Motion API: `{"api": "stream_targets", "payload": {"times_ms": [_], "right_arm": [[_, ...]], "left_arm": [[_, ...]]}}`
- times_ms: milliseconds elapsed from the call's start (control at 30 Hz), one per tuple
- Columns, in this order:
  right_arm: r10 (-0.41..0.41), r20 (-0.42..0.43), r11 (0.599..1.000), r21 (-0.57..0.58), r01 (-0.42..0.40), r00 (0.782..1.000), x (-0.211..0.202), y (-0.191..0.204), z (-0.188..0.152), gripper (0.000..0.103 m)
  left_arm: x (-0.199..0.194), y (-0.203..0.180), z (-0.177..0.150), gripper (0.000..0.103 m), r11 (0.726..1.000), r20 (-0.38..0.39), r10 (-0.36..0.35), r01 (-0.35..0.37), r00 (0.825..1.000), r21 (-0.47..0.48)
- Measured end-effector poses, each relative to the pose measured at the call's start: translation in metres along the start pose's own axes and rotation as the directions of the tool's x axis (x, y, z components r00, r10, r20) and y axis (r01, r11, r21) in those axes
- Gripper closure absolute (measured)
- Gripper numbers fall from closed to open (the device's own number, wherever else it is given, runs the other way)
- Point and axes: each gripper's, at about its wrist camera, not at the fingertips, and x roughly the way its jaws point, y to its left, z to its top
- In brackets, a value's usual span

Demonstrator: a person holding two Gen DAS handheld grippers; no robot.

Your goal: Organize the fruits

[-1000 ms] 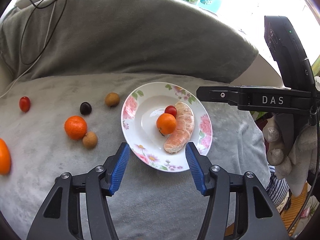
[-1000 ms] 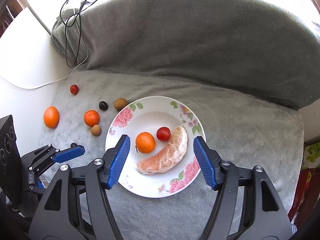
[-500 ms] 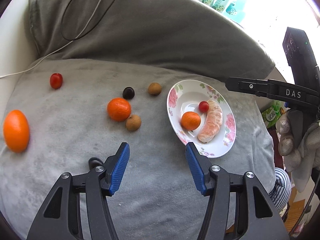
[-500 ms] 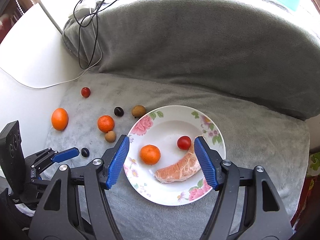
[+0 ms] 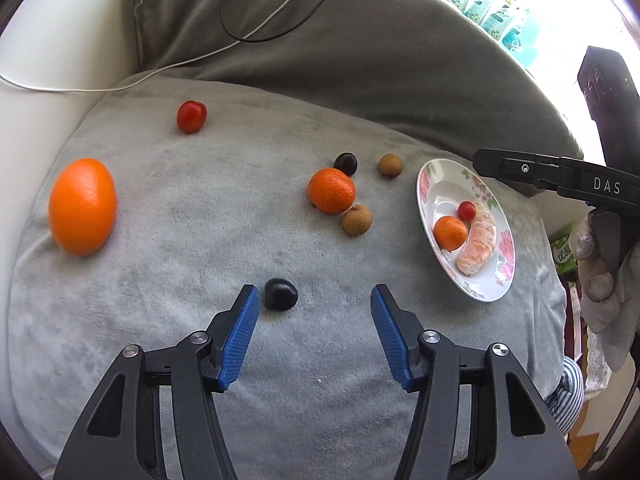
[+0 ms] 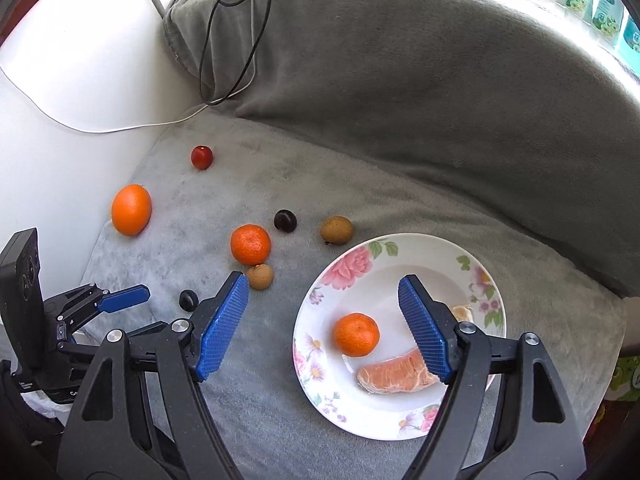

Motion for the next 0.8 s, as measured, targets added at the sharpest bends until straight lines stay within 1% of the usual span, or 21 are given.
{"api": "stream_targets", "payload": {"times_ms": [167, 233, 267, 300, 333, 367, 400, 533, 667, 733, 800], "right_arm": [[0.001, -0.032, 0.997, -0.075, -0.003, 1.0, 0.014, 0.021, 0.0, 0.023], [0.003, -0.051, 0.995, -0.096, -0.008, 0.999, 0.022, 0.026, -0.001, 0.023], [0.007, -0.061, 0.995, -0.102, -0.013, 0.998, 0.025, 0.029, -0.002, 0.024], [0.009, -0.074, 0.994, -0.106, -0.017, 0.997, 0.029, 0.031, -0.002, 0.027], [0.011, -0.087, 0.994, -0.111, -0.02, 0.996, 0.034, 0.033, -0.003, 0.03], [0.014, -0.101, 0.993, -0.116, -0.026, 0.995, 0.038, 0.036, -0.003, 0.034], [0.018, -0.114, 0.992, -0.121, -0.032, 0.993, 0.042, 0.037, -0.003, 0.039], [0.031, -0.153, 0.989, -0.137, -0.052, 0.988, 0.057, 0.044, -0.006, 0.05], [0.036, -0.18, 0.987, -0.148, -0.063, 0.983, 0.07, 0.049, -0.007, 0.053], [0.036, -0.193, 0.986, -0.152, -0.066, 0.981, 0.077, 0.051, -0.008, 0.057], [0.036, -0.205, 0.986, -0.154, -0.069, 0.978, 0.083, 0.054, -0.008, 0.057]], "left_arm": [[0.007, 0.012, -0.003, 0.048, 0.999, -0.012, 0.007, -0.008, 1.0, -0.033], [0.01, 0.014, -0.004, 0.052, 0.999, -0.017, 0.009, -0.01, 1.0, -0.035], [0.013, 0.015, -0.004, 0.056, 0.999, -0.022, 0.009, -0.01, 1.0, -0.036], [0.015, 0.016, -0.004, 0.06, 0.999, -0.026, 0.006, -0.007, 1.0, -0.04], [0.017, 0.017, -0.005, 0.062, 0.999, -0.032, 0.0, -0.002, 0.999, -0.045], [0.019, 0.017, -0.005, 0.063, 0.999, -0.037, -0.003, 0.001, 0.999, -0.048], [0.021, 0.017, -0.006, 0.063, 0.999, -0.039, -0.005, 0.003, 0.999, -0.05], [0.025, 0.019, -0.006, 0.063, 0.999, -0.044, -0.011, 0.009, 0.999, -0.05], [0.028, 0.021, -0.005, 0.063, 0.998, -0.048, -0.01, 0.008, 0.999, -0.055], [0.03, 0.022, -0.004, 0.063, 0.998, -0.048, -0.011, 0.009, 0.999, -0.056], [0.03, 0.022, -0.004, 0.064, 0.998, -0.047, -0.012, 0.01, 0.999, -0.054]]}}
